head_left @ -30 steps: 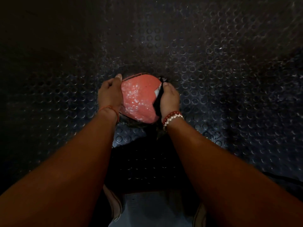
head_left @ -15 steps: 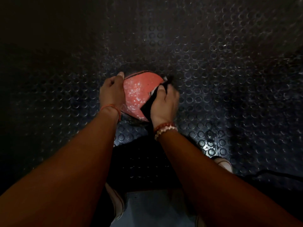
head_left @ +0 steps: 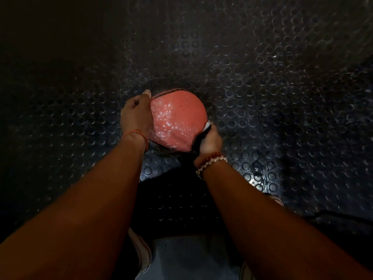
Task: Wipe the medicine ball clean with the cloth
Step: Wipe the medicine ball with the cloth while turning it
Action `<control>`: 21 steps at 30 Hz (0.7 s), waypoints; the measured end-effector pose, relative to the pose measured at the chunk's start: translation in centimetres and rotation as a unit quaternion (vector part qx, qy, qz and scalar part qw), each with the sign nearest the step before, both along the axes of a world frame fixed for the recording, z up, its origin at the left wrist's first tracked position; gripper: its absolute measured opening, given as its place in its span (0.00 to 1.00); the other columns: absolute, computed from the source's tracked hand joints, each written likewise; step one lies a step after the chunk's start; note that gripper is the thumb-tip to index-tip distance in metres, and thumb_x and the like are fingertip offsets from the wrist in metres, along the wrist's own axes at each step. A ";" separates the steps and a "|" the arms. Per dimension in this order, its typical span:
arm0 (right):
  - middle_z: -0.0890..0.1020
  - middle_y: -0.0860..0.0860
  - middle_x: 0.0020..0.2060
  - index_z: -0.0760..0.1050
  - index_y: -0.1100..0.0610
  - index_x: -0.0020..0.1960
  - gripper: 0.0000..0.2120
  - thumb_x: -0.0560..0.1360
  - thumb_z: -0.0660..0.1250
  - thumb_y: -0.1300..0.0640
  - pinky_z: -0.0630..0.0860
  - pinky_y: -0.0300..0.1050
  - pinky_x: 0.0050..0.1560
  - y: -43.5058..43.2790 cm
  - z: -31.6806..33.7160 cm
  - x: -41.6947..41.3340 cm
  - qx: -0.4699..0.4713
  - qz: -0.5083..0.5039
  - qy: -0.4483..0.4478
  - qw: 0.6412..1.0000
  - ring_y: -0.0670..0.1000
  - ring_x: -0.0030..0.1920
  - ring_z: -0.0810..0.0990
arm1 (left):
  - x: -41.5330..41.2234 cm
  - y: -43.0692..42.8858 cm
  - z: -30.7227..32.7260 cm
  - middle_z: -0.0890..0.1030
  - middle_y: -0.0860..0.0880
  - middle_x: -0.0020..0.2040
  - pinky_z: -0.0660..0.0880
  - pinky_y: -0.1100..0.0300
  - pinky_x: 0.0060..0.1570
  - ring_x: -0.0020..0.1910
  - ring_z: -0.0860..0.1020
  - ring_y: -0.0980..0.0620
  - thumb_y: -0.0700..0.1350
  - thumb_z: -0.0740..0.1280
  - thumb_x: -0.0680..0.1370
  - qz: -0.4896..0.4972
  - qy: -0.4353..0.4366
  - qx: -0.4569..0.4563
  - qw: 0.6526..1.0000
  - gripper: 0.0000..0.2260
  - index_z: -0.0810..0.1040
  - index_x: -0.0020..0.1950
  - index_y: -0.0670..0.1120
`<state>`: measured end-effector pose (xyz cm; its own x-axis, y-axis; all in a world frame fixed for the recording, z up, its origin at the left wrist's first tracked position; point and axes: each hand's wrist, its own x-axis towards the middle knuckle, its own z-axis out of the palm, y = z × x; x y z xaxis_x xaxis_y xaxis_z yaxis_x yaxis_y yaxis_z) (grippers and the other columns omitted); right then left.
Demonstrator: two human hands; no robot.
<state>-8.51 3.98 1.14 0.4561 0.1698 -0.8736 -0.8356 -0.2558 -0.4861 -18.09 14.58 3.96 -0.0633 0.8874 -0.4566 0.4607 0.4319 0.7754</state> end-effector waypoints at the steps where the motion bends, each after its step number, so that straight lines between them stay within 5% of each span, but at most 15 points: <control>1: 0.82 0.56 0.50 0.79 0.59 0.54 0.20 0.76 0.60 0.44 0.75 0.52 0.60 0.1 0.1 -0.8 -0.003 -0.010 -0.022 1.000 0.56 0.52 0.80 | 0.0 0.0 0.0 0.79 0.53 0.50 0.68 0.63 0.51 0.52 0.77 0.53 0.57 0.64 0.79 -0.003 0.003 0.001 1.000 0.12 0.78 0.54 0.50; 6: 0.70 0.58 0.68 0.70 0.61 0.69 0.21 0.81 0.57 0.51 0.62 0.48 0.72 1.1 1.6 -1.7 -0.044 0.112 -0.268 0.956 0.56 0.68 0.69 | 0.0 0.3 -0.3 0.81 0.51 0.50 0.73 0.58 0.56 0.53 0.79 0.51 0.58 0.65 0.78 -0.005 -0.002 -0.003 1.000 0.11 0.77 0.48 0.52; 9: 0.70 0.56 0.67 0.71 0.61 0.68 0.19 0.81 0.57 0.53 0.62 0.44 0.69 1.1 1.5 -0.6 -0.008 0.189 -0.359 0.914 0.53 0.67 0.69 | 0.1 0.3 -0.4 0.80 0.50 0.52 0.70 0.60 0.55 0.54 0.78 0.51 0.59 0.64 0.78 -0.009 0.017 0.000 1.000 0.11 0.76 0.50 0.52; 12: 0.77 0.56 0.59 0.78 0.60 0.57 0.16 0.78 0.59 0.51 0.67 0.44 0.66 1.5 1.5 0.8 0.023 0.175 -0.283 0.943 0.54 0.61 0.74 | 0.2 0.5 -0.6 0.79 0.46 0.61 0.63 0.66 0.52 0.58 0.75 0.48 0.58 0.59 0.81 -0.035 0.057 0.002 0.998 0.17 0.78 0.59 0.49; 15: 0.82 0.55 0.47 0.79 0.55 0.42 0.13 0.76 0.62 0.48 0.75 0.50 0.60 1.2 1.3 2.0 0.027 0.088 -0.083 0.992 0.55 0.50 0.79 | -0.1 1.0 -0.8 0.76 0.41 0.66 0.65 0.62 0.53 0.64 0.73 0.42 0.54 0.52 0.84 -0.053 0.062 -0.017 0.997 0.20 0.74 0.68 0.44; 19: 0.79 0.55 0.39 0.76 0.56 0.41 0.12 0.79 0.60 0.53 0.76 0.44 0.40 0.9 1.3 2.8 0.022 0.113 0.012 0.993 0.54 0.39 0.77 | -1.5 1.7 0.0 0.84 0.44 0.56 0.76 0.45 0.60 0.56 0.82 0.42 0.66 0.64 0.69 -0.044 -0.110 -0.169 0.978 0.30 0.82 0.61 0.47; 21: 0.80 0.56 0.44 0.77 0.56 0.43 0.11 0.79 0.60 0.53 0.77 0.48 0.46 0.9 1.1 3.1 0.022 0.144 0.015 0.989 0.55 0.44 0.78 | -2.8 1.8 -1.2 0.85 0.45 0.54 0.75 0.41 0.61 0.55 0.83 0.42 0.68 0.66 0.63 -0.054 -0.122 -0.185 0.974 0.31 0.84 0.57 0.49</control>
<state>-5.42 4.88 2.24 0.3569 0.3279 -0.8747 -0.7452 -0.4647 -0.4783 -20.86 16.42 2.74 0.1717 0.6549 -0.7359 0.3401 0.6617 0.6682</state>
